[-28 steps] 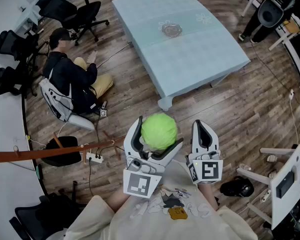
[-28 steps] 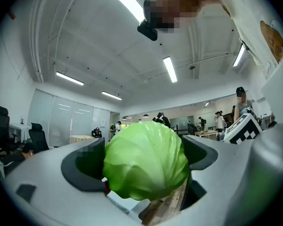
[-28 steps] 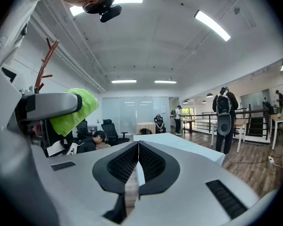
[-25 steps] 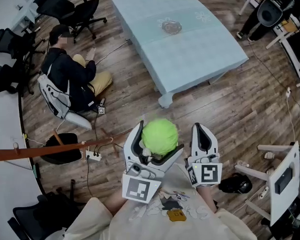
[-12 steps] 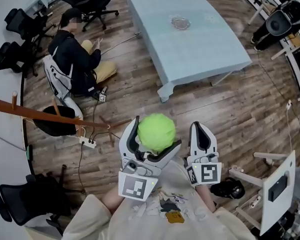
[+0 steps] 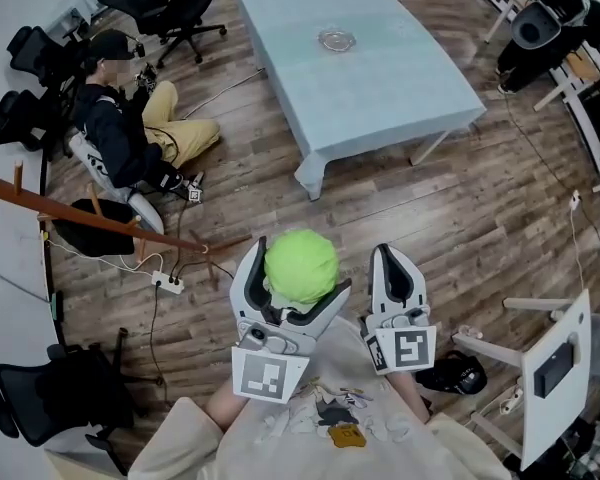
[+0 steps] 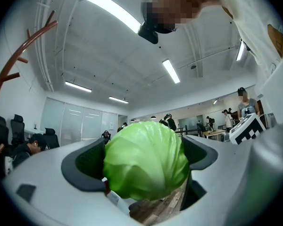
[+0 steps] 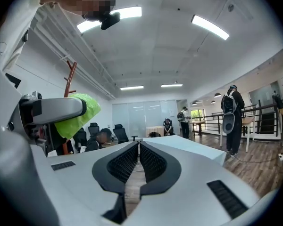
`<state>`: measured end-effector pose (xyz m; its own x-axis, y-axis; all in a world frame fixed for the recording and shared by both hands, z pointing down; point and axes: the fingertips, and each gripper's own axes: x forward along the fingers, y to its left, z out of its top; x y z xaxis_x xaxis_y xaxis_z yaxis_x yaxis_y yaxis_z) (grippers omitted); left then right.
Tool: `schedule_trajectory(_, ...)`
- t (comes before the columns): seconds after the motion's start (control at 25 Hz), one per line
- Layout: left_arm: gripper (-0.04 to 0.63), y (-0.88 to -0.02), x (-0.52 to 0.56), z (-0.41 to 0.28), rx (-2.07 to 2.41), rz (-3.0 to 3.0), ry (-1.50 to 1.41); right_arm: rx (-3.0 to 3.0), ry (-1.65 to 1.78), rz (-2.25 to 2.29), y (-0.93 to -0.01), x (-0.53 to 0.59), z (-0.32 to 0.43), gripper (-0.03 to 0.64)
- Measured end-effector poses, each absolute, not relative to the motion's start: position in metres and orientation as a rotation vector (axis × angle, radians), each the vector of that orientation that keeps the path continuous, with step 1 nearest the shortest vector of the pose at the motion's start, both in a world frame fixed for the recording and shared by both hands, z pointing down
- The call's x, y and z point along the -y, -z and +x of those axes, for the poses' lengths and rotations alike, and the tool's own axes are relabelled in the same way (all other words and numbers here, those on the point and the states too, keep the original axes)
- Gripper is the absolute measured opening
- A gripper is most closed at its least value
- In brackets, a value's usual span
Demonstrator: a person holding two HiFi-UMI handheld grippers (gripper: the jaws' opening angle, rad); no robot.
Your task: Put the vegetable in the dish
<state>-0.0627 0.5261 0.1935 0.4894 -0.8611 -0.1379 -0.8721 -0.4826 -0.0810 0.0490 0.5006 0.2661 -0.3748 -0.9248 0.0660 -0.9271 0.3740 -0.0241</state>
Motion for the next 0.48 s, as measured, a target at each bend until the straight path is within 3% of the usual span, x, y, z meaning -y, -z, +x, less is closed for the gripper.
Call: schedule_trajectory(0.48,0.518,-0.176,-0.444,-0.044,-1.47,-2.59,-0.195,2.556,-0.173,1.743,-0.278,-0.431,0.064,0.023)
